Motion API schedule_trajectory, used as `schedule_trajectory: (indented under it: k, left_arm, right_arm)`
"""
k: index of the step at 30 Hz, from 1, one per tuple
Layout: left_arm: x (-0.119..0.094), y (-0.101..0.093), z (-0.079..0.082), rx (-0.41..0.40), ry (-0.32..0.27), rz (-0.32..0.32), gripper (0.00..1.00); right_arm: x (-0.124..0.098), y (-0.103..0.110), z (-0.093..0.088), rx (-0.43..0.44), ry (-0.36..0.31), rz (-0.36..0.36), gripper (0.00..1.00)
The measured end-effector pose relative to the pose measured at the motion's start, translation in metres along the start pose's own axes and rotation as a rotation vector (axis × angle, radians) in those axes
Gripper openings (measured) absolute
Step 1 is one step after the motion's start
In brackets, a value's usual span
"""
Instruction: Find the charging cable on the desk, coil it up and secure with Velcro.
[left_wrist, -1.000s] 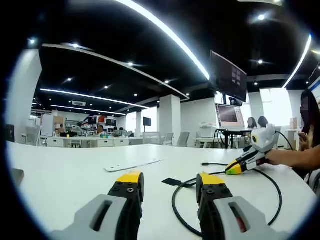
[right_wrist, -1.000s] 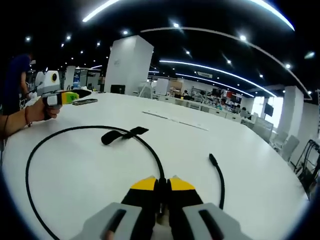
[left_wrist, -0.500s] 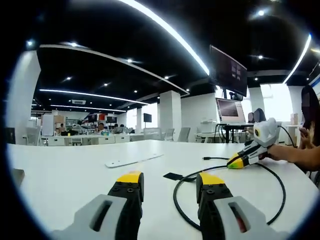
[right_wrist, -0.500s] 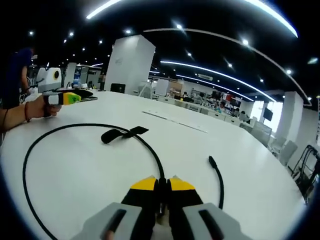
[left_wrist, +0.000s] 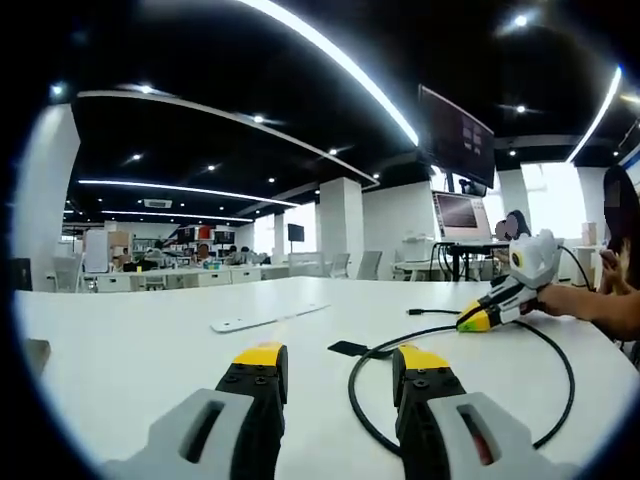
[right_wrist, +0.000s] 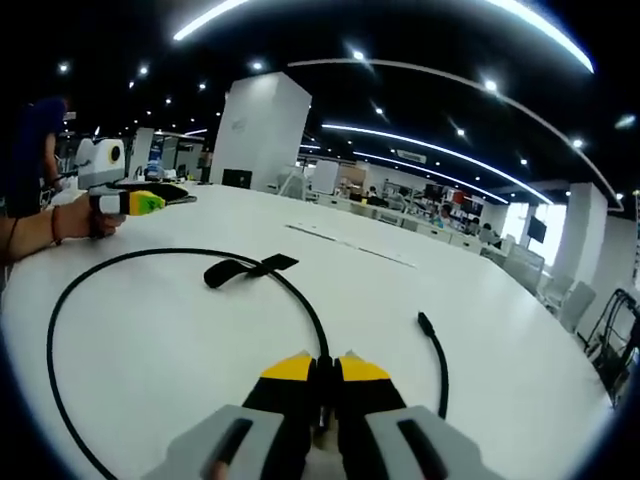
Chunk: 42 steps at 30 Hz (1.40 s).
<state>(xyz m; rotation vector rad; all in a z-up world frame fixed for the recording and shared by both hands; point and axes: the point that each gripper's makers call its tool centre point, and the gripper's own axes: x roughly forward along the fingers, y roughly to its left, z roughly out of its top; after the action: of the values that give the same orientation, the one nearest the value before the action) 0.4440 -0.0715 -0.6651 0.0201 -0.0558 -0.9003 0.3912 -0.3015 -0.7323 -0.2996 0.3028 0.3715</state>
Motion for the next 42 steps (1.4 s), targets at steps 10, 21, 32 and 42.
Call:
schedule_trajectory:
  k: [10, 21, 32, 42]
  left_arm:
    - [0.0012, 0.0011, 0.0039, 0.001, -0.008, -0.002, 0.42]
    - [0.0006, 0.0017, 0.0065, 0.004, -0.015, 0.002, 0.42]
    - [0.0001, -0.0003, 0.0060, 0.006, -0.017, 0.003, 0.42]
    - [-0.0003, -0.0019, 0.0049, 0.007, -0.015, 0.002, 0.42]
  right_arm:
    - [0.0022, -0.0021, 0.0021, -0.011, -0.002, -0.001, 0.09]
    - [0.0079, -0.0089, 0.0016, -0.029, -0.005, -0.001, 0.09]
    - [0.0039, -0.0028, 0.0017, -0.037, -0.009, -0.001, 0.09]
    - [0.0060, -0.0100, -0.0003, -0.062, -0.012, 0.003, 0.09]
